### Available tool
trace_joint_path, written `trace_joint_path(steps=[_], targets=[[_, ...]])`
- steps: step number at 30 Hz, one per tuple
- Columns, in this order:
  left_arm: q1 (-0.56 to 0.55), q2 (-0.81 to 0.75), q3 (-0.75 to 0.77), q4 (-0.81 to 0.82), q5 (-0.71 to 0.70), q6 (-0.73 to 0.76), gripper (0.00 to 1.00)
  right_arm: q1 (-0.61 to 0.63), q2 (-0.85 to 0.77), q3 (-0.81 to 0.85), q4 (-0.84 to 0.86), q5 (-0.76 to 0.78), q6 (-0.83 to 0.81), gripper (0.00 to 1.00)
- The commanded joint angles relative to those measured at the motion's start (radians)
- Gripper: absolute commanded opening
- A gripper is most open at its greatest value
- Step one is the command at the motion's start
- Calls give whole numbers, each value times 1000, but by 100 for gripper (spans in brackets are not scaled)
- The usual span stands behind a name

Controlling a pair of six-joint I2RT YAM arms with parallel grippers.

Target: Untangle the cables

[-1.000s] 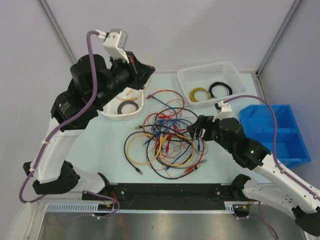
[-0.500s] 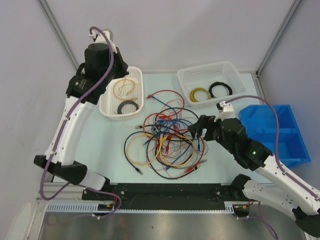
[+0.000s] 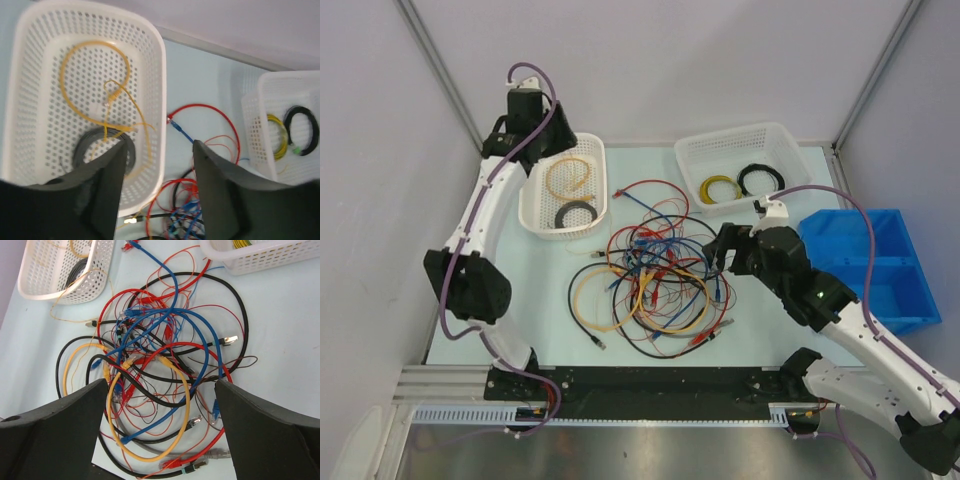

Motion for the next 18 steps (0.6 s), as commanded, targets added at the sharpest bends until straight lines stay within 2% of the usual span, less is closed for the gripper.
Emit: trace_joint_path(steps=[1,3,4,8,9,12,13,14,18], targets=[[22,57,24,4,24,-62,74,-23,-13,41,0,-15,-28,95],[21,19,1,30,19,-73,87,-36,-15,41,-9,-15,-31,96],[19,5,-14,32,13,-74,99,-38,-13,41,-11,-21,-33,96],[-8,-95,-54,35,-24,-59,100,-39,-4,41,-9,-41,-22,95],[-49,-121,-79,50,-33,-49,100,-41,1,41,-11,-46,-21,95],[-184,-248,-235,102,-73,-26,98,-41,7,41,-9,-58,-8,95],[-226,-298,-333,111,-90,-24,97,-41,10,41,-12,-63,-5,95],[-302,-328,-385,121,-104,-24,97,-39,8,39,-14,-63,-2,95],[-447,-431,-684,167,-123,-88,90,-32,1,38,-26,-58,7,95]])
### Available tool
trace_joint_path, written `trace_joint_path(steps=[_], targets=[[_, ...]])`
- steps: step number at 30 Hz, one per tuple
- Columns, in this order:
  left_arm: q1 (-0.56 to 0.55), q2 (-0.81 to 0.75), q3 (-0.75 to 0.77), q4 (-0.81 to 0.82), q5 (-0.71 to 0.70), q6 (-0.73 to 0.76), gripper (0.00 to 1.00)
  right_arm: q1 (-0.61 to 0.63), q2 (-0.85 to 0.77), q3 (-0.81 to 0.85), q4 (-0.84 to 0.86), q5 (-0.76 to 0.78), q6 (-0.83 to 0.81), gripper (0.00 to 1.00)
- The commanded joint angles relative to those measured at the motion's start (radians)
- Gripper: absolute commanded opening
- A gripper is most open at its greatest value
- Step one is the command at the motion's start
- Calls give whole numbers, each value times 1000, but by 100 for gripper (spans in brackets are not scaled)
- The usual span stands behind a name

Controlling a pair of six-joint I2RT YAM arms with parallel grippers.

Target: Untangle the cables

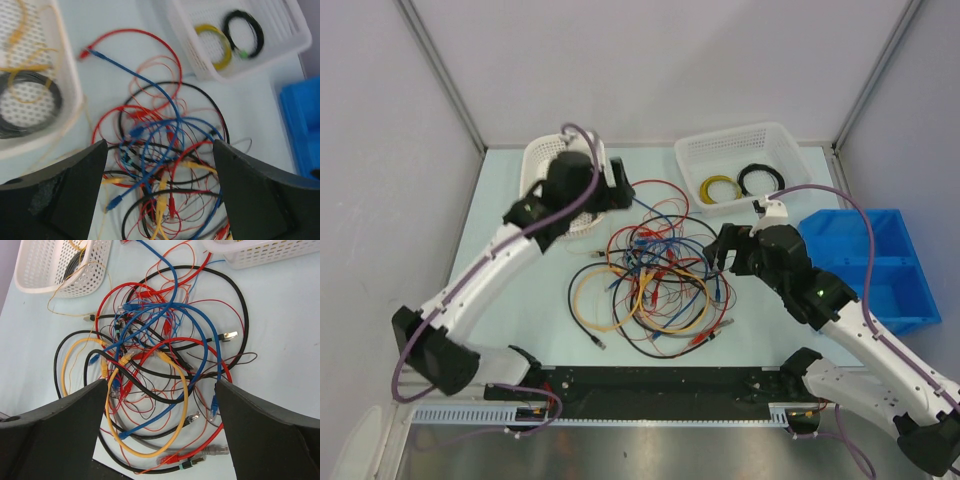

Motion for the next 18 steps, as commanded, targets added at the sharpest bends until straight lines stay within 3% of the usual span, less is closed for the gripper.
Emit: trace_joint_path(steps=[1,8,18], targets=[[-120,-83,-264,45,-50,-48,90,11,-11,36,-17,-2,22,95],[-163,-227,-525,48,-72,-151,85,44,-30,5,-37,35,54,95],[-163,-150,-697,104,-57,-179,78,104,-23,-18,-25,83,96,95]])
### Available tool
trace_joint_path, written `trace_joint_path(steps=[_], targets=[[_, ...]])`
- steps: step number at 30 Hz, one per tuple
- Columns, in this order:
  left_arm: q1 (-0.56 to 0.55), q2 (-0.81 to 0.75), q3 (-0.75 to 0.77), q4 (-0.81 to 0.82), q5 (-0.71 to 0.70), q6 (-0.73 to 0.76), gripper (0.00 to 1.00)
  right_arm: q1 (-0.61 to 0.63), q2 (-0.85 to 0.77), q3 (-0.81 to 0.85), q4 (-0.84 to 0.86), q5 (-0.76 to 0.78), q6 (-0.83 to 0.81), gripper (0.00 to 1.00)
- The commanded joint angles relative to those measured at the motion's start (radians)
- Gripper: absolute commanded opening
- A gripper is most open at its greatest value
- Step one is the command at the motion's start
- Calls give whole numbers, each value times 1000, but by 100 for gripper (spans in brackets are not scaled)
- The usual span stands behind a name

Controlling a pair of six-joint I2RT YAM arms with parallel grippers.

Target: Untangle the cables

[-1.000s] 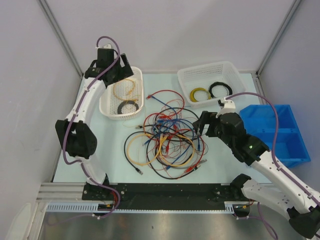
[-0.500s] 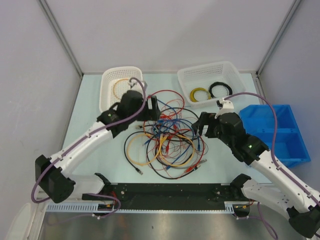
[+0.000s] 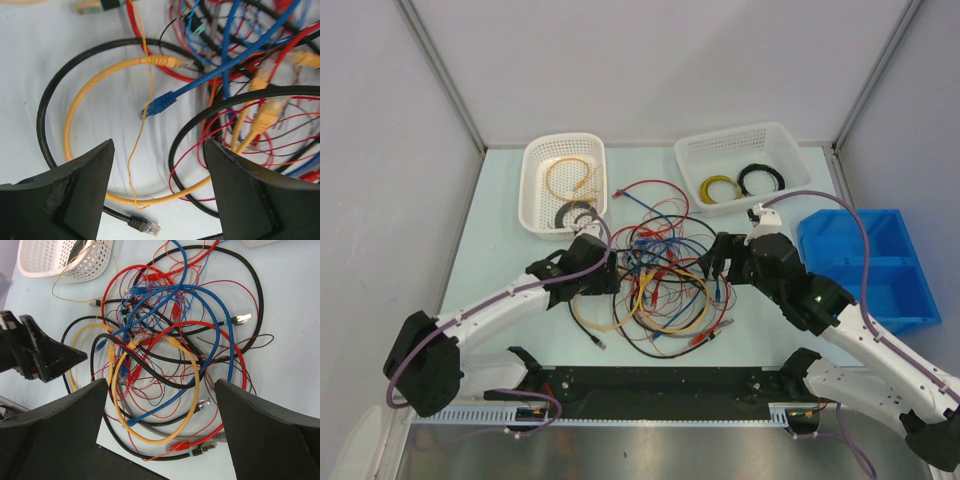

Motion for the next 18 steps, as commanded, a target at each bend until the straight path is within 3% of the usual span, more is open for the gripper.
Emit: trace_joint_path(steps=[1,7,11,13,18], targets=[[-3,62,-45,61,-11,-23,75,18,-6,0,6,40,27,95],[-3,87,-42,78,6,-14,33,19,-4,0,-7,50,25,94],[-6,-23,62,-57,-34,3,5,21,-3,0,-10,54,27,95],[-18,-80,165,-126,-72,17,0,24,-1,-2,-13,63,28,95],[-23,-166,398,-212,-133,61,0,30,11,-10,13,56,28,95]])
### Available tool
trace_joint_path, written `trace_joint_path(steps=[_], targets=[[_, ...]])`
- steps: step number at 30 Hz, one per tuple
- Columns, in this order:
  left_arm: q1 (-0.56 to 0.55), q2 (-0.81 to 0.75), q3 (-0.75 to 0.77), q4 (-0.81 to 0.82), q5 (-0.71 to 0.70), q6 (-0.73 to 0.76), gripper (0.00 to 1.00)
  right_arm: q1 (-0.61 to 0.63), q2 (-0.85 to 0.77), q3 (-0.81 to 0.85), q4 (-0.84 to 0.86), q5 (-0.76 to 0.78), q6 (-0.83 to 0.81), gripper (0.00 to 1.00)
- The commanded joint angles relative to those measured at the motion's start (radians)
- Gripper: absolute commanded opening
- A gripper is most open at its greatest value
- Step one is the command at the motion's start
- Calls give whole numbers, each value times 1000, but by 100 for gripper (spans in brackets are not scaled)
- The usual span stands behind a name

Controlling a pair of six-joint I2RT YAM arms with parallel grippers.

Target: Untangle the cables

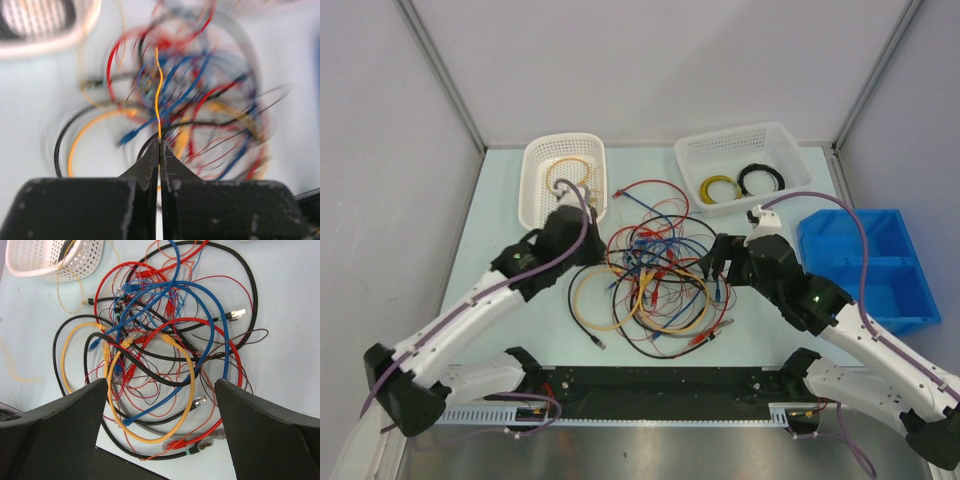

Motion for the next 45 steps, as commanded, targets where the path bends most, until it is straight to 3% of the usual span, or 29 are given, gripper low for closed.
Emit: trace_joint_path(steps=[1,9,19,25,33,39,45], targets=[[-6,-84,220,-90,-110,64,0,12,9,-6,31,17,13,95],[34,43,516,-123,-248,173,0,24,-21,-6,27,22,11,94],[334,270,754,-72,-117,189,0,15,-76,0,31,16,-35,94],[344,322,987,-63,-132,197,0,-24,-66,3,27,-13,-65,95],[344,502,1469,-165,-187,225,0,-54,-72,5,41,-61,-72,95],[344,514,1467,-117,-224,248,0,-59,-83,22,22,-62,-84,95],[362,520,1305,-84,-204,242,0,-73,-75,26,7,-58,-93,95]])
